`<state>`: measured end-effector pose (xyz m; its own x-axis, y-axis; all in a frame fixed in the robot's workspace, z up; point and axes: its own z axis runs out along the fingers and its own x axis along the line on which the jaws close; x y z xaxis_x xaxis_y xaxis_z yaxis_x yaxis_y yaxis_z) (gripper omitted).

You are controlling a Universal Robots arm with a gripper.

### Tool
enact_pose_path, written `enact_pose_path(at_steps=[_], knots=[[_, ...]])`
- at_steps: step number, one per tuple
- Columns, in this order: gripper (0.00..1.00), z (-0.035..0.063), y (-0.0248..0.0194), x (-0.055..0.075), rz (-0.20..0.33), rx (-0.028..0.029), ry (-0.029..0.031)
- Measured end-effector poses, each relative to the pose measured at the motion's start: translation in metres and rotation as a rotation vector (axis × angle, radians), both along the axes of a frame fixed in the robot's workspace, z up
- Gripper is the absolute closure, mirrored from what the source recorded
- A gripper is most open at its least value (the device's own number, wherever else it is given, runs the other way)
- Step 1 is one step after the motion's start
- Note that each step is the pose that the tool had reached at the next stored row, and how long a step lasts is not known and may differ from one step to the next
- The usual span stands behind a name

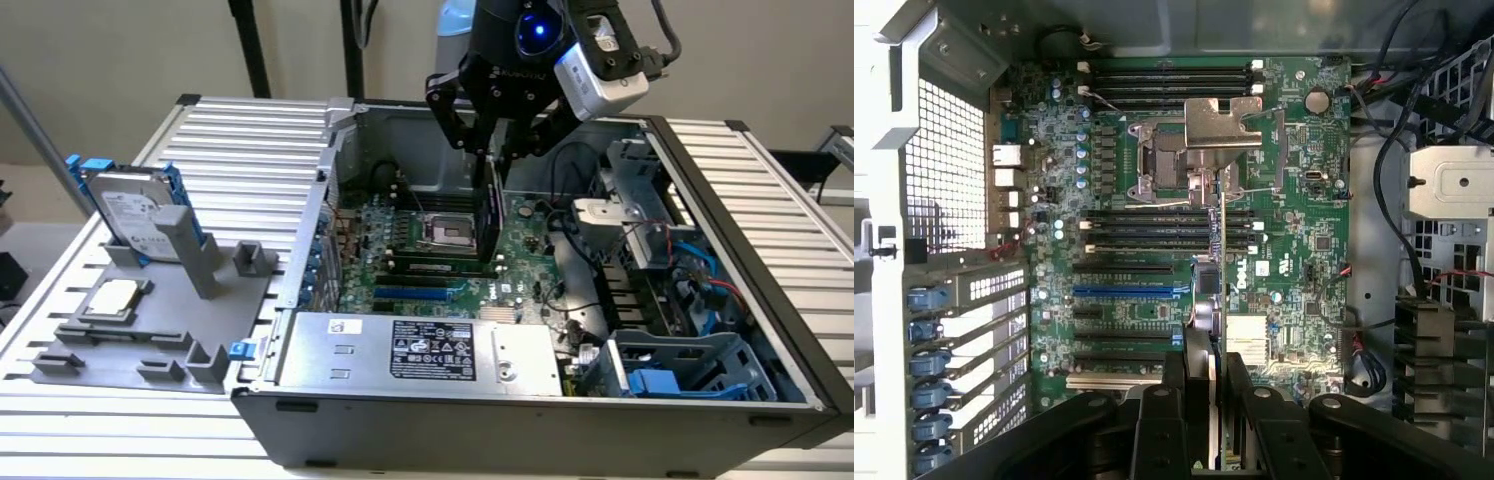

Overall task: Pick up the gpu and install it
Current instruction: 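Insert the gpu into the slot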

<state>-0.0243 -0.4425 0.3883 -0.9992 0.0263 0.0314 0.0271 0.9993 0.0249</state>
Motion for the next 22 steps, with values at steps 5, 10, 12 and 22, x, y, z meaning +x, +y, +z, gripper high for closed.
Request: enact_pose_path(at_steps=[5,10,12,22], knots=[[0.73,-0.0001,0.0,0.0,0.055,-0.0001,0.0],[0.73,-0.0004,0.0,0.0,0.147,-0.0001,0.0],[0.73,-0.0006,0.0,0.0,0.182,-0.0001,0.0],[0.73,-0.0023,0.0,0.0,0.365,-0.0002,0.0]])
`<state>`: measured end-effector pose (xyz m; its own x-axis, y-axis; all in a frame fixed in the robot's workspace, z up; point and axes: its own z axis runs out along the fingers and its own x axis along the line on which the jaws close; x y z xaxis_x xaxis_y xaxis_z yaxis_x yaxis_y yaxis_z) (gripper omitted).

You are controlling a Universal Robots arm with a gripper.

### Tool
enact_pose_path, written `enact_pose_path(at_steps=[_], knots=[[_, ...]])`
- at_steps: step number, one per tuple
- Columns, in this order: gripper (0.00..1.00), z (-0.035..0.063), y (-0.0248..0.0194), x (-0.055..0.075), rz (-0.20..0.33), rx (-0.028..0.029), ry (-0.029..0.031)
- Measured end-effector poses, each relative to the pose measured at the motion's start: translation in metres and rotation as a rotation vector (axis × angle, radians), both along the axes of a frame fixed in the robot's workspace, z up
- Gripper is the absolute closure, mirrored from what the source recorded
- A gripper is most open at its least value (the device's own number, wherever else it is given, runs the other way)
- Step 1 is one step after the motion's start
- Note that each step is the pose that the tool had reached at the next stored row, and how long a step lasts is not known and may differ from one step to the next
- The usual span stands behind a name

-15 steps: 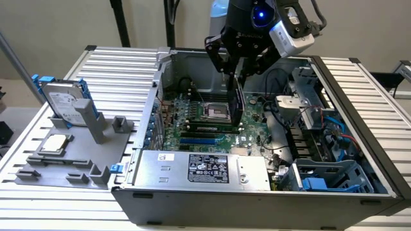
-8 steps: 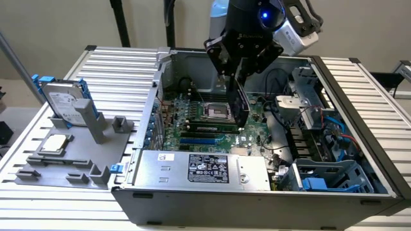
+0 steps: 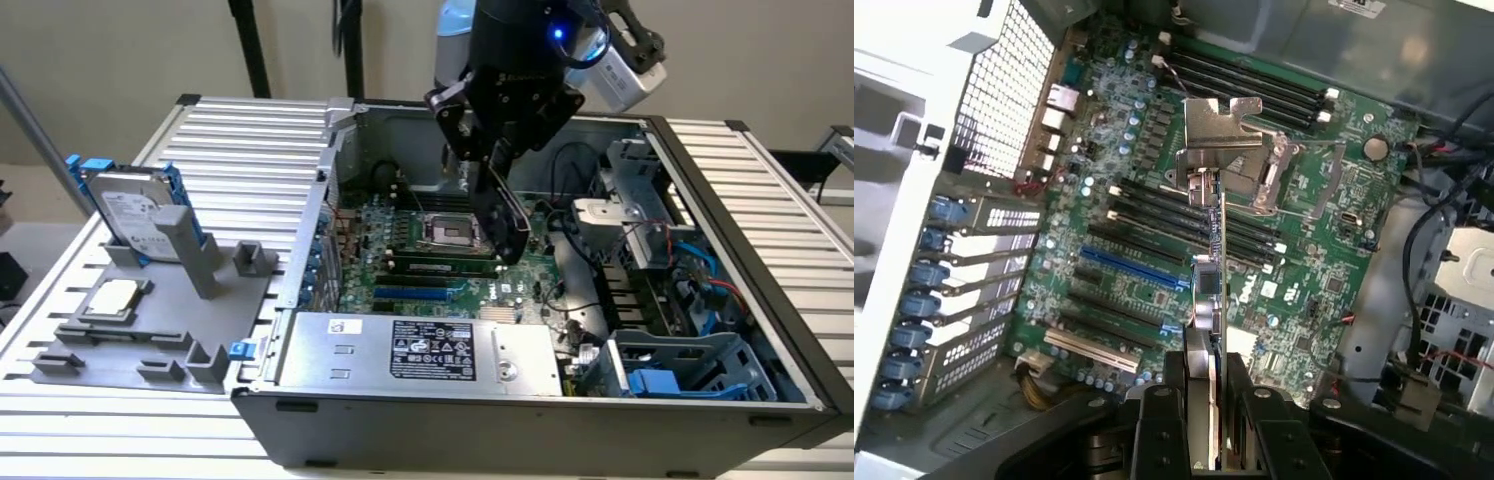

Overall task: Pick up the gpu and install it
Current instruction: 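Insert the gpu into the slot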

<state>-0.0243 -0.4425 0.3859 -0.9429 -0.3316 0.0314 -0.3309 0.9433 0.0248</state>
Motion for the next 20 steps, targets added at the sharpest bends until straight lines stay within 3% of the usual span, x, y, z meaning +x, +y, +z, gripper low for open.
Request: enact_pose_path(at_steps=[20], knots=[[0.73,-0.0058,0.0,0.0,0.363,0.0,0.0]])
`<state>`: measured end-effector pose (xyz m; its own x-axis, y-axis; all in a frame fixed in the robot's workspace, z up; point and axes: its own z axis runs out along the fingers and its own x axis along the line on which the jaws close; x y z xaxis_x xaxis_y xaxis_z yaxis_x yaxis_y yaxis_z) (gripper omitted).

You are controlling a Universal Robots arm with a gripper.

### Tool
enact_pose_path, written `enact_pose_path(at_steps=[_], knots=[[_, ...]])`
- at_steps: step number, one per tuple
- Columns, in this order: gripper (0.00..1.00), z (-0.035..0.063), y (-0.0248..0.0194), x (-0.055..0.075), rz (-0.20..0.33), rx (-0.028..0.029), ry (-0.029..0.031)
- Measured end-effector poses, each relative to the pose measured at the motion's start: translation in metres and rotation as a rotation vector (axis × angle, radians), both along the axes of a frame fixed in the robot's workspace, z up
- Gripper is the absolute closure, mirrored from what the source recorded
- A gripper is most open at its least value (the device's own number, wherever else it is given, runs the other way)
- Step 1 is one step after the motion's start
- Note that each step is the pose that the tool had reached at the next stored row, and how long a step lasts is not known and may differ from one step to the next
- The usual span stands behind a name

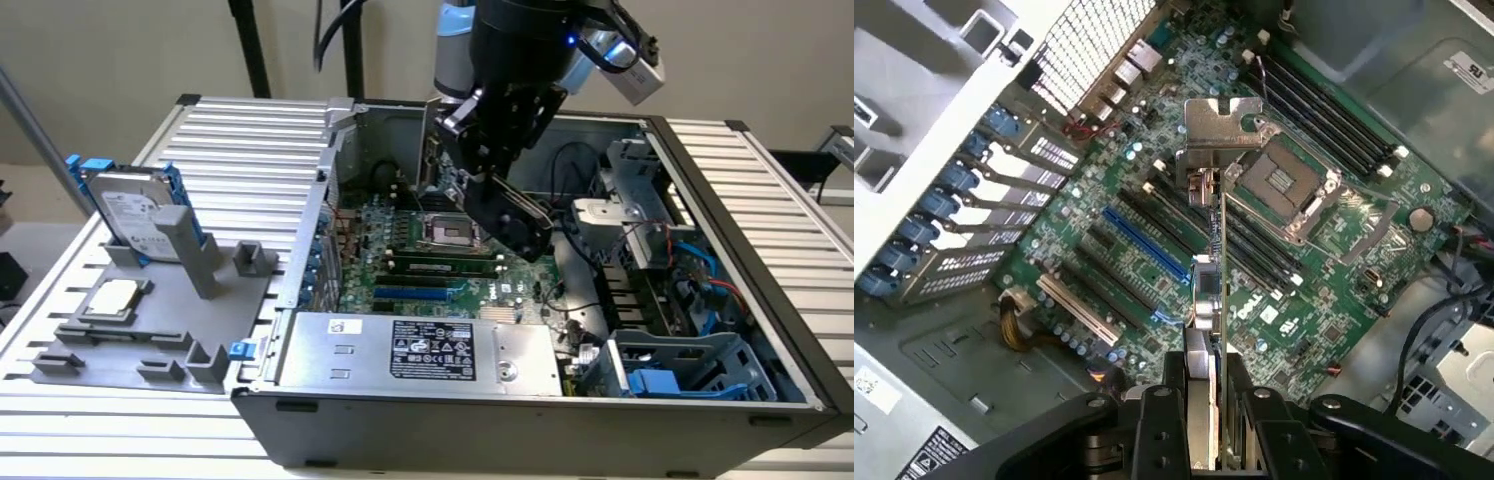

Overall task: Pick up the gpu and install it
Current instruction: 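Insert the gpu into the slot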

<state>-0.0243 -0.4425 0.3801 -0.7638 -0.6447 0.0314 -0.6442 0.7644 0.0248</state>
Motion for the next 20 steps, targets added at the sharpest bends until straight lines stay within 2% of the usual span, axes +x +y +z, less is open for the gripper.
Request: enact_pose_path(at_steps=[20], knots=[[0.73,-0.0071,0.0,0.0,0.364,0.0,0.0]])
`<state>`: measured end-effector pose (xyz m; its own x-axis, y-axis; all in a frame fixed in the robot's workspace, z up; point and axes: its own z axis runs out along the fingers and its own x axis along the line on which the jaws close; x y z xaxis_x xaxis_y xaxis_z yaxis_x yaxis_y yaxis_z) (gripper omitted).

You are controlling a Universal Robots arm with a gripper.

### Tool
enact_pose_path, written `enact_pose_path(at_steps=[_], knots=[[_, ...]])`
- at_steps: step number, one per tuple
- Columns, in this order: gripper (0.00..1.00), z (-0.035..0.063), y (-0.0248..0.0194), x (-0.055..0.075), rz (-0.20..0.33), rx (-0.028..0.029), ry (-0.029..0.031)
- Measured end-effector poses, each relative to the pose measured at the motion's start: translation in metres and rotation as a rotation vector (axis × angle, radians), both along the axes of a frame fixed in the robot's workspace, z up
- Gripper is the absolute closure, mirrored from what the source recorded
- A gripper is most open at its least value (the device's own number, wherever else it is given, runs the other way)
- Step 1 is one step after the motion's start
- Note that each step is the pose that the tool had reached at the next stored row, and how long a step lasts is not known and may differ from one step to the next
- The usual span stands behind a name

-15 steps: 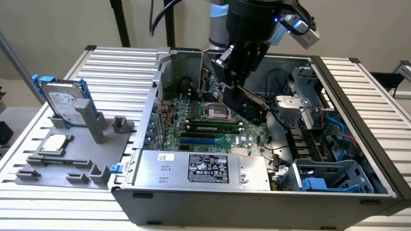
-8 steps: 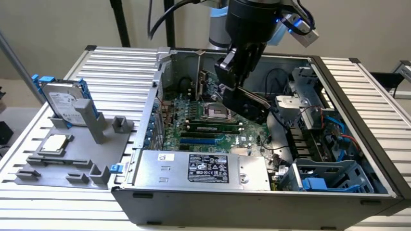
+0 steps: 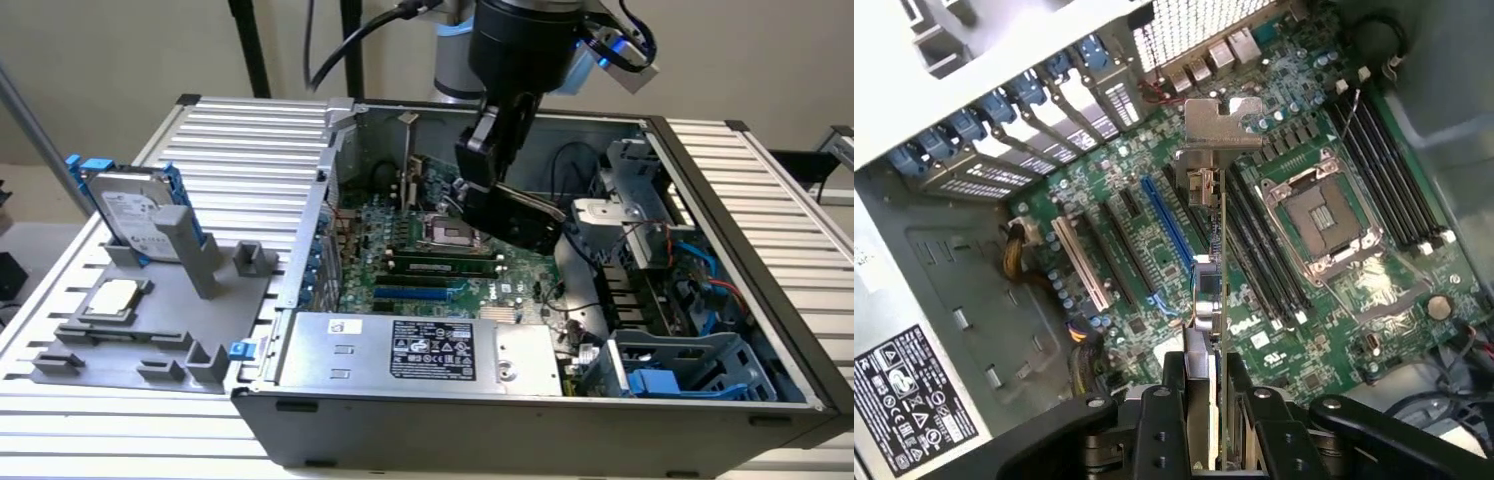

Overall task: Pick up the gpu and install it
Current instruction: 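Insert the gpu into the slot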

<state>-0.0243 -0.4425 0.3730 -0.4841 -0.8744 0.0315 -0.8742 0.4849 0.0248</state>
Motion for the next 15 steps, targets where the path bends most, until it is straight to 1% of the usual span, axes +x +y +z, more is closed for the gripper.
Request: enact_pose_path(at_steps=[11,13,15], knots=[[0.73,-0.0043,0.0,-0.0001,0.2,0.0,0.0],[0.73,-0.0059,0.0,-0.0007,0.229,0.0002,-0.0001],[0.73,-0.0084,0.0,-0.0027,0.247,0.0001,-0.0002]])
